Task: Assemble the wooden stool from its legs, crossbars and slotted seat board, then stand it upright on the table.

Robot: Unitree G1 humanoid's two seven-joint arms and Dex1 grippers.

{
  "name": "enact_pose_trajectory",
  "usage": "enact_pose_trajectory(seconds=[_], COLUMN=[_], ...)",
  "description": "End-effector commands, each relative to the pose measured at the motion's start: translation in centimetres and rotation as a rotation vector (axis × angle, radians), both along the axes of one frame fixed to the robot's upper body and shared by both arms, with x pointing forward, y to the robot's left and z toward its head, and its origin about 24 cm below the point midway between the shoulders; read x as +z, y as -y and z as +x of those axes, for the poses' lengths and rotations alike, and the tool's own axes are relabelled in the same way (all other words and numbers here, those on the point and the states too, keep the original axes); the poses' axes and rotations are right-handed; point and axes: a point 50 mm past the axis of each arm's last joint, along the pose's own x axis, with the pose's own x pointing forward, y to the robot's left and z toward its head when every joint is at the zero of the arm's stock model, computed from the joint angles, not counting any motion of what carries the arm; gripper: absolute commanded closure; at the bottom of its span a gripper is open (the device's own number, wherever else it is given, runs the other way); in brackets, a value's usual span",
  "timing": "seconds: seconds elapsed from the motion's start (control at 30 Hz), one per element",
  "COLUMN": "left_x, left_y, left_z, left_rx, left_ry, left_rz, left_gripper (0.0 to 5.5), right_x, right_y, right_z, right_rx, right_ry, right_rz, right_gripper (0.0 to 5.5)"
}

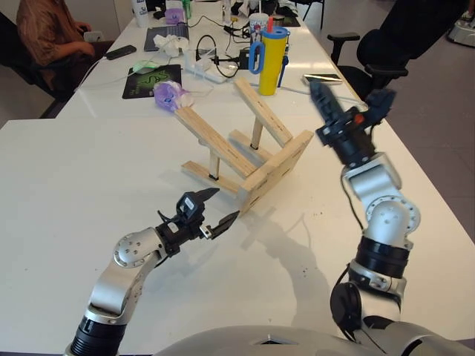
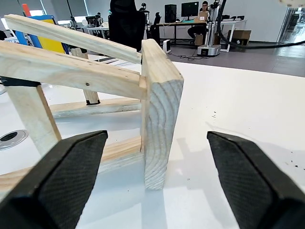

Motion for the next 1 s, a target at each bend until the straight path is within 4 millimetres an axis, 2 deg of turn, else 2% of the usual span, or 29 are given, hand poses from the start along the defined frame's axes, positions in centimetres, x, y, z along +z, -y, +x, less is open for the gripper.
enact_pose_trajectory(seconds=[0.03, 0.1, 0.23, 0.33, 0.7, 0.8, 1.0], left_x=[-0.7, -1.0, -1.6, -2.0, -2.3, -1.1, 2.5], left_y=[0.9, 1.1, 1.6, 2.0, 1.9, 2.0, 2.0], left_z=[0.6, 0.9, 1.8, 2.8, 3.6, 4.0, 5.2], left_rx=[0.027, 0.044, 0.047, 0.035, 0.052, 0.086, 0.095], left_ry=[-0.001, -0.005, -0.009, -0.013, -0.052, -0.124, -0.199], left_rz=[0.035, 0.047, 0.072, 0.084, 0.056, -0.107, -0.353], left_gripper=[1.57, 1.57, 1.57, 2.05, 3.71, 4.11, 4.15], right_x=[-1.2, -1.9, -2.9, -3.4, -4.0, -4.3, -5.0], right_y=[3.8, 4.5, 4.5, 4.1, 3.7, 3.7, 3.8], right_z=[0.9, 1.1, 1.2, 1.2, 1.3, 1.3, 1.2], right_rx=[-0.183, -0.233, -0.254, -0.251, -0.255, -0.257, -0.268], right_ry=[-0.086, -0.115, -0.139, -0.15, -0.152, -0.161, -0.179], right_rz=[0.017, 0.04, 0.042, 0.042, 0.044, 0.045, 0.048], right_gripper=[5.47, 5.47, 5.47, 5.5, 5.5, 5.5, 5.5])
